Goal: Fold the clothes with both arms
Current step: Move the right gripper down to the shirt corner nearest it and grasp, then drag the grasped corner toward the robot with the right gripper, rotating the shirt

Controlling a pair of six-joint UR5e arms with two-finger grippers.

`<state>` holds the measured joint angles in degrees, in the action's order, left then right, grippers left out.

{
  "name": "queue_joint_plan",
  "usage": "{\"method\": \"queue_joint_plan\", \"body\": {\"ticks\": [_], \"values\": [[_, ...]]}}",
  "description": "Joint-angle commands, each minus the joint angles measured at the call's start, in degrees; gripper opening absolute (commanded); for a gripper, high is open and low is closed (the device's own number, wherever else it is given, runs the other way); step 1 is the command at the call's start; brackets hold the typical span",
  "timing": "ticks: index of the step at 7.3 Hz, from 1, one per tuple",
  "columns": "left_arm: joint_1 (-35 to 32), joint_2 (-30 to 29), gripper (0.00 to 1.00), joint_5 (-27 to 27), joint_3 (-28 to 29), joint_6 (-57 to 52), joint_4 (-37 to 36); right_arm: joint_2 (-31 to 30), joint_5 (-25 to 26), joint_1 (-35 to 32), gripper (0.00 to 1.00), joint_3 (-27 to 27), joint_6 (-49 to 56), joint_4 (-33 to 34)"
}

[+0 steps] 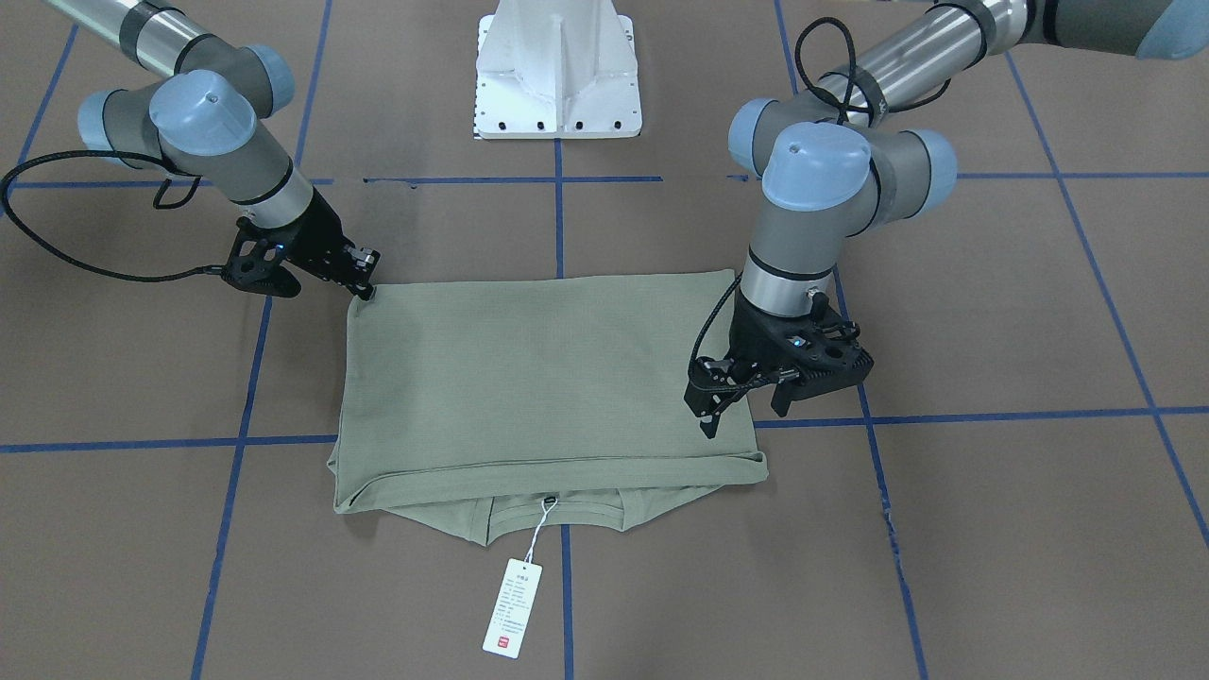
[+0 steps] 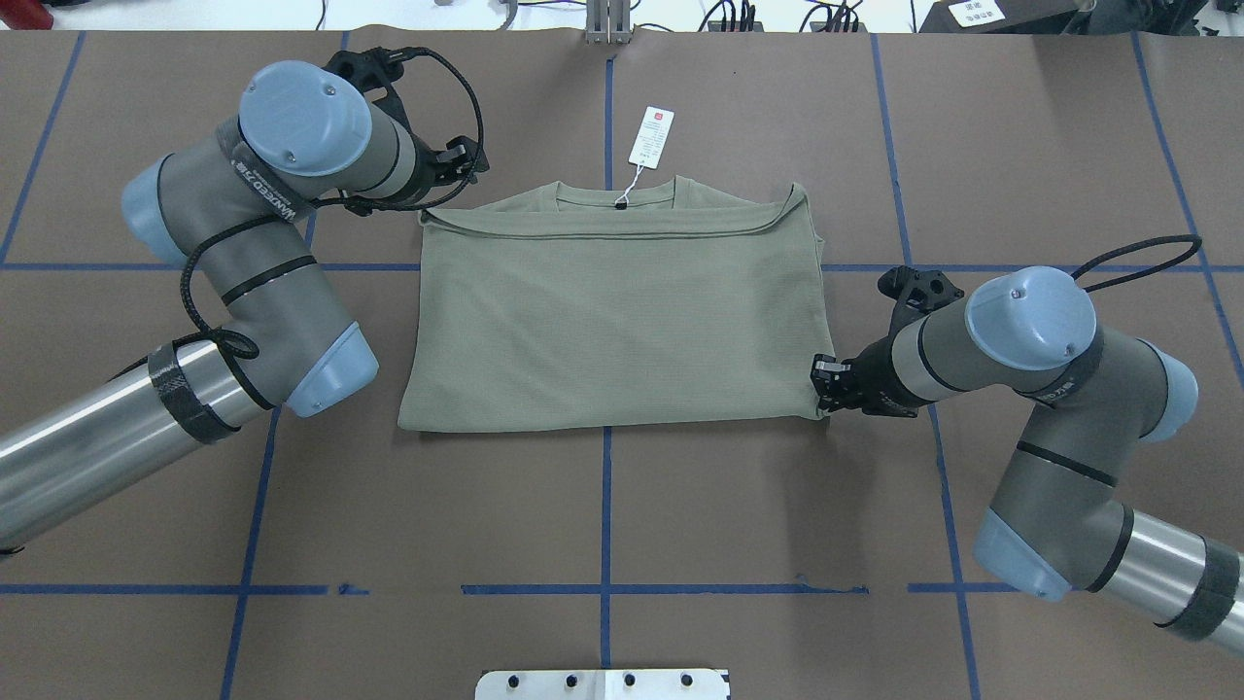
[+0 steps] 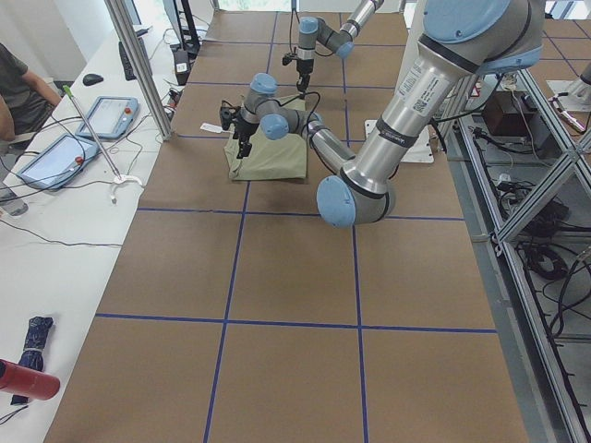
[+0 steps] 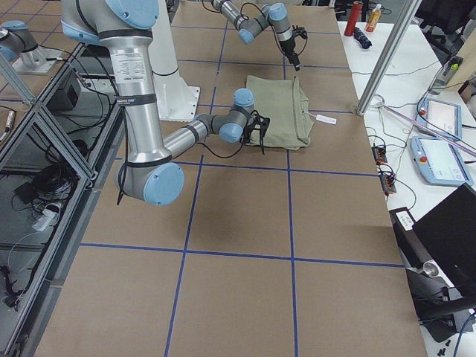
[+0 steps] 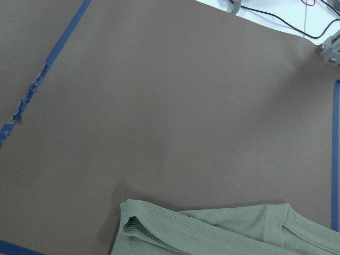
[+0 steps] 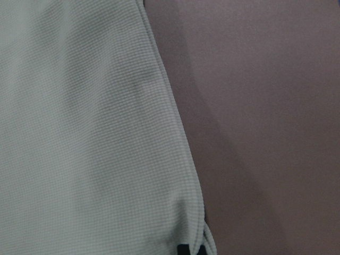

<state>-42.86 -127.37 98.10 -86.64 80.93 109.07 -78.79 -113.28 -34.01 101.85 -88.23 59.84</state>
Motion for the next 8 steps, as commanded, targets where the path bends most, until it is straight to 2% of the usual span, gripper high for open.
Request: {"method": "queue_joint_plan", "body": {"ticks": [1,4,6,8], "values": [[0.0,-0.1,0.99,0.0,-0.4,-0.1,-0.1,-1.3,-0.8,0.7,0.0,2.0,0.1,-0.1],[0.0,0.4,0.99,-0.1,-2.0,0.3,-0.2,-13.6,-2.1,9.9,0.0,15.1,-0.3,-0.1],[0.0,2.6,0.99,-0.3,-3.9,0.4,-0.2,-20.0,-2.1,18.5,0.0,19.2,-3.9,-0.2],[0.1,3.0,0.99,-1.8,-4.6,0.5,-0.2,-23.3,-2.6,27.1,0.0,21.4,-4.7,-0.6]]}}
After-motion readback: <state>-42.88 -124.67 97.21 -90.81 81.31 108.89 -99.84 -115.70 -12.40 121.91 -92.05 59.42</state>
